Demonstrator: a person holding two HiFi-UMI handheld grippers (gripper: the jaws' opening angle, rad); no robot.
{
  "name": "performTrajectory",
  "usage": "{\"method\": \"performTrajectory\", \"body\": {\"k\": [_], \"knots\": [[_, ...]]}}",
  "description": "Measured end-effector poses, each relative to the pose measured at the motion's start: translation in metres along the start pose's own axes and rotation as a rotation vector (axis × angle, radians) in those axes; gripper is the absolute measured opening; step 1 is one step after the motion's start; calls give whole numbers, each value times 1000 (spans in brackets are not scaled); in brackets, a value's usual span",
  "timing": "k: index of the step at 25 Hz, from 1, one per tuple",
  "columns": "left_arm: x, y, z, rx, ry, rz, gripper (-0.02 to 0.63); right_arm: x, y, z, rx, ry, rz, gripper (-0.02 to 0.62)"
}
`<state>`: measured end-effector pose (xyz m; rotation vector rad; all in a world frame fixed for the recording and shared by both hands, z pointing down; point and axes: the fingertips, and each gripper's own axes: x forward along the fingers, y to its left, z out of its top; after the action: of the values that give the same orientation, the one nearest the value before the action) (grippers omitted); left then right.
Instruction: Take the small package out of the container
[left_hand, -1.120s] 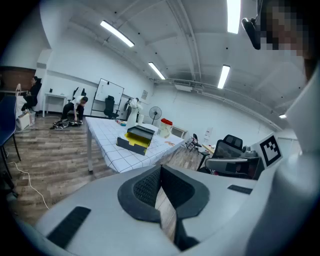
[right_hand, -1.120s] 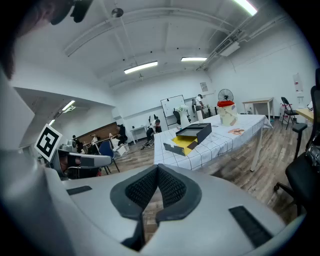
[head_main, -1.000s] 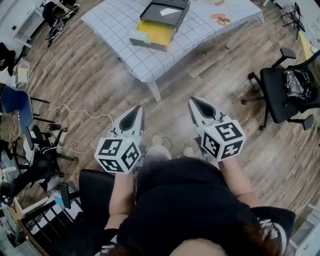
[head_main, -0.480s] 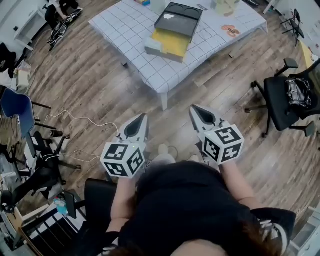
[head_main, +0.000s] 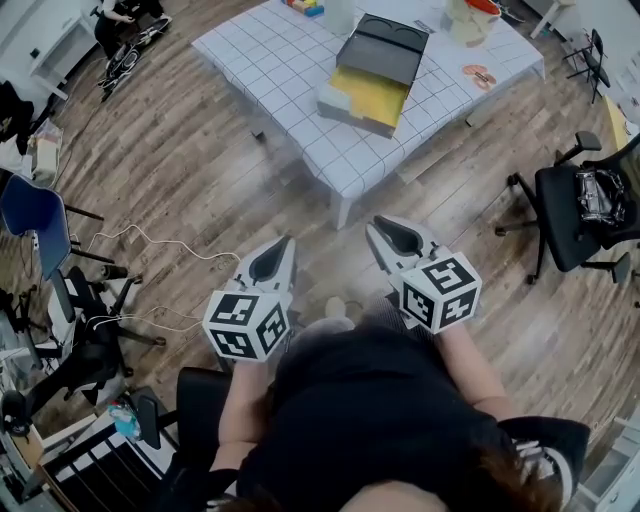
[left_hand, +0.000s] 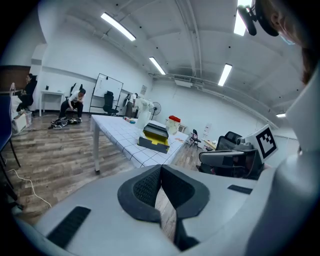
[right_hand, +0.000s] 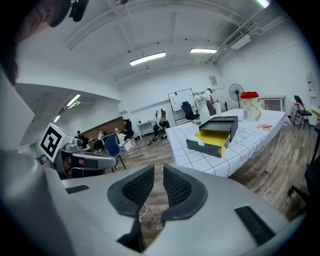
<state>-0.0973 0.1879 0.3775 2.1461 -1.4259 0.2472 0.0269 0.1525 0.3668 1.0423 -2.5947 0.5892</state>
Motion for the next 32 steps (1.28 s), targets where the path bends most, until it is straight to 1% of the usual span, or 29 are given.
{"method": "performTrajectory", "body": {"k": [4,10,14,22,28,32], "knots": [[7,11,5,-11,-2,0,26,14,2,10,-10,3,26,74],[29,26,20,-35,-18,14,26,40,-12,25,-43,19,53,104],[50,37,39,-56,-26,34,26,68,-29,42,-70,39,83,116],[102,58,71,-68,-18,82,26,119,-67,72,-110,65,151,129],[149,70,92,-77,-11,116,26,149,-105,92,-125,79,182,144],[171,78,104,-72,-17,138,26,170,-124,100,-138,92,196,154]]}}
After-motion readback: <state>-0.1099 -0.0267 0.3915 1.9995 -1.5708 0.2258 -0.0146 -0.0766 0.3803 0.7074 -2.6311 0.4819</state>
